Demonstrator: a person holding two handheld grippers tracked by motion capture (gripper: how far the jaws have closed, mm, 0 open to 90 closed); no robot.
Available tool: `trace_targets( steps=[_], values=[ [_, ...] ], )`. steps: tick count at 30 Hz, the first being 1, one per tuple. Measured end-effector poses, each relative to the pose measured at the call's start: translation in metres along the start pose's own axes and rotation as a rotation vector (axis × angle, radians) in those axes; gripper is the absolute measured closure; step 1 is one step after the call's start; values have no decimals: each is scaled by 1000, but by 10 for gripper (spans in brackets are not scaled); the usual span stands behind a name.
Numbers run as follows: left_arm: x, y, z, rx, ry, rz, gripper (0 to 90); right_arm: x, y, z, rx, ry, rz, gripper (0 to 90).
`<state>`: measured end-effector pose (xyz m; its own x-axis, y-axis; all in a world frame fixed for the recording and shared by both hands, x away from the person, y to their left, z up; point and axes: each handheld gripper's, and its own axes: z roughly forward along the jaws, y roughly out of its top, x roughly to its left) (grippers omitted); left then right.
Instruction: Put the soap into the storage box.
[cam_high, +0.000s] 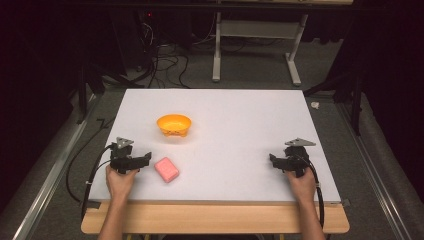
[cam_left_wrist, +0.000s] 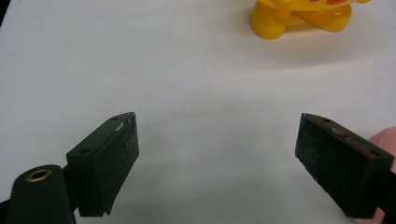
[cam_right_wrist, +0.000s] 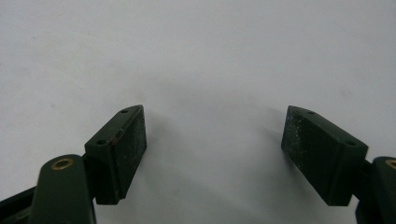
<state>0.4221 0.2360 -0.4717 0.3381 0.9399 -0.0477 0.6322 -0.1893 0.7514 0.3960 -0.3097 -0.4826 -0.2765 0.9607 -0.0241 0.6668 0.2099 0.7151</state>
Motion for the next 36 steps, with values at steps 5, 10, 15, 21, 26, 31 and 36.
trace_targets(
  steps=[5,10,15,21,26,31,36],
  values=[
    [-2,-1,-8,-21,-27,6,127,0,0,0,0,0,0,227],
    [-8,-2,-17,-25,-53,38,118,0,0,0,-1,0,1,226],
    [-12,-3,-24,-46,-82,36,112,0,0,0,0,0,1,227],
    [-20,-4,-34,-61,-127,49,106,0,0,0,1,0,1,226],
    [-33,-7,-37,-42,-178,85,89,0,0,0,0,0,1,227],
    [-42,-5,-38,-45,-206,116,75,0,0,0,-1,0,1,227],
    [-56,-6,-33,-8,-232,165,54,0,0,0,0,0,2,227]
  ],
)
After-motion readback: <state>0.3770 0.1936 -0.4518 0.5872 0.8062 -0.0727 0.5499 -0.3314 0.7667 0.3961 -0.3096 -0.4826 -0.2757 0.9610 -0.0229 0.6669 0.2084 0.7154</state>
